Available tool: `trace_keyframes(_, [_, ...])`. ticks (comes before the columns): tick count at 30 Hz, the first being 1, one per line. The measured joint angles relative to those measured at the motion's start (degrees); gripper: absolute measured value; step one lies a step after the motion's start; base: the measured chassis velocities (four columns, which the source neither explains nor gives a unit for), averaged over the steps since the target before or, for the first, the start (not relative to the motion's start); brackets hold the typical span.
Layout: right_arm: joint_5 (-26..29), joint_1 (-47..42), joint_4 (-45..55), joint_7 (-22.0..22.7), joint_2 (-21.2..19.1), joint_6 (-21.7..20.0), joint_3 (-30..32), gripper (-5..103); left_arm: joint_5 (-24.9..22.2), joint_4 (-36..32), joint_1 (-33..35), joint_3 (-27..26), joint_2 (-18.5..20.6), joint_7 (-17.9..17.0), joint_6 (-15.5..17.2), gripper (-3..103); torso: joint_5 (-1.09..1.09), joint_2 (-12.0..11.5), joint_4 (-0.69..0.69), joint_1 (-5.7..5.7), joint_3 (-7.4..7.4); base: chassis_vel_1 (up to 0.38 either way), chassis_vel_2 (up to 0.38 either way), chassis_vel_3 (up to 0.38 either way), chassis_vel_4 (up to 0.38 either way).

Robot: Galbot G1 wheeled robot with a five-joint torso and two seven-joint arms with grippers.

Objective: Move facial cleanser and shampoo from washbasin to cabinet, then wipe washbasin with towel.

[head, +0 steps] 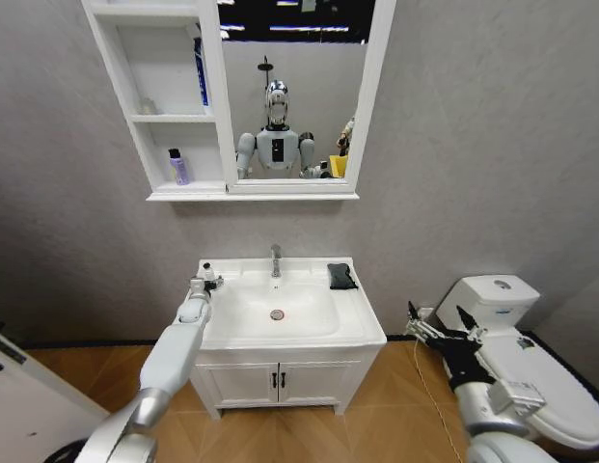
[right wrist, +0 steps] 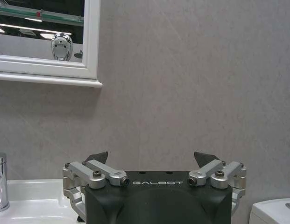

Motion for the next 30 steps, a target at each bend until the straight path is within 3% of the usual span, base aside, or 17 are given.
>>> trace_keyframes(7, [0.0,0.2,-0.3,0.0,0.0,0.0,0.0,100,-0.5,4.9,-1.8,-0.3,-1.8,0.0,-6.0,100,0.0,0.0,0.0,0.0,0.0,0.0,0.0,0.0,0.0])
trace_keyframes(16, [-0.1,0.2,-0.4,0.0,0.1,0.0,0.0,100,-0.4,6.3,-2.7,-0.5,-2.2,0.6,-6.5,98,0.0,0.0,0.02,-0.01,0.0,0.0,0.0,0.0,0.0])
trace_keyframes(18, [-0.1,0.3,-0.3,0.0,0.2,0.0,0.0,100,-0.3,6.5,-2.7,-0.6,-2.3,0.6,-6.4,88,0.0,0.0,0.02,0.0,0.0,0.0,0.0,0.0,0.0])
trace_keyframes(20, [-0.1,0.2,-0.3,0.0,0.2,0.0,0.0,100,-0.3,6.5,-2.7,-0.7,-2.3,0.5,-6.4,88,0.0,0.0,0.02,-0.01,0.0,0.0,0.0,0.0,0.0])
trace_keyframes(30, [-0.2,0.1,0.3,0.1,0.4,0.1,0.0,100,-0.3,6.8,-2.7,-0.8,-2.4,0.8,-6.0,44,0.0,0.0,0.02,-0.01,0.0,0.0,0.0,0.0,0.0])
